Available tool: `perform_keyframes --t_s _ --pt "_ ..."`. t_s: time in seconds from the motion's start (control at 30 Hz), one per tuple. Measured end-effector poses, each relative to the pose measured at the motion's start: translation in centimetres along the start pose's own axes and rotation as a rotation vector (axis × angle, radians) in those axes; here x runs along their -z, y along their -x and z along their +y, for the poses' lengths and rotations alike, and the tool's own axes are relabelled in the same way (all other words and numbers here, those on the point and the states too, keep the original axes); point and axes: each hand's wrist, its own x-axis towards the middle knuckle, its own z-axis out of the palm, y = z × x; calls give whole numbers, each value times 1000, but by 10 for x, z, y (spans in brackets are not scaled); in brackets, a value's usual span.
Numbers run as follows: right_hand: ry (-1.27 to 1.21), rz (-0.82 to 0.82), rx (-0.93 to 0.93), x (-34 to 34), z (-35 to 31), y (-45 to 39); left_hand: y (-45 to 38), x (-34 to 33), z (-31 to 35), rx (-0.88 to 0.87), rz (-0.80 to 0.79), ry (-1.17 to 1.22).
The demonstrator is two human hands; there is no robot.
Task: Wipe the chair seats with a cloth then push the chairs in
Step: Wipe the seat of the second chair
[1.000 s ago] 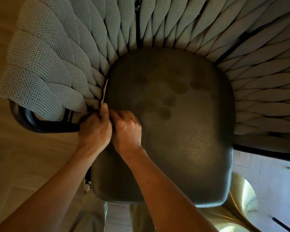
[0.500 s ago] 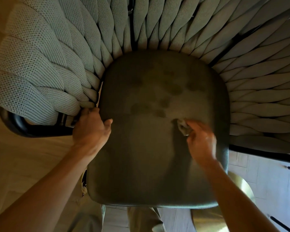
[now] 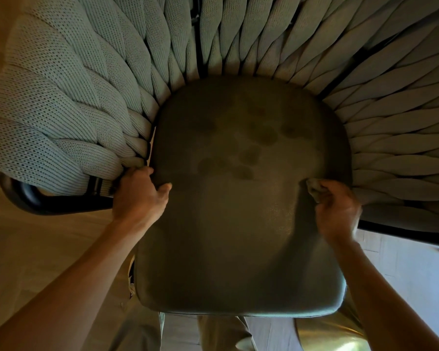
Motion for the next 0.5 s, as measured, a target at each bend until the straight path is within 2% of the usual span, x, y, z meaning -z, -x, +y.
perform_keyframes --t_s 0.13,0.23,0.4,0.5 --pt "-23 -50 125 -27 -39 9 -2 -1 -1 15 -10 64" --pt "-79 -147 193 -48 -86 20 -4 0 -2 51 -30 122" --pt "-211 -169 314 -79 -174 45 -6 12 10 93 -71 184" --pt "-222 -244 391 -98 -220 60 -3 18 18 163 -63 269"
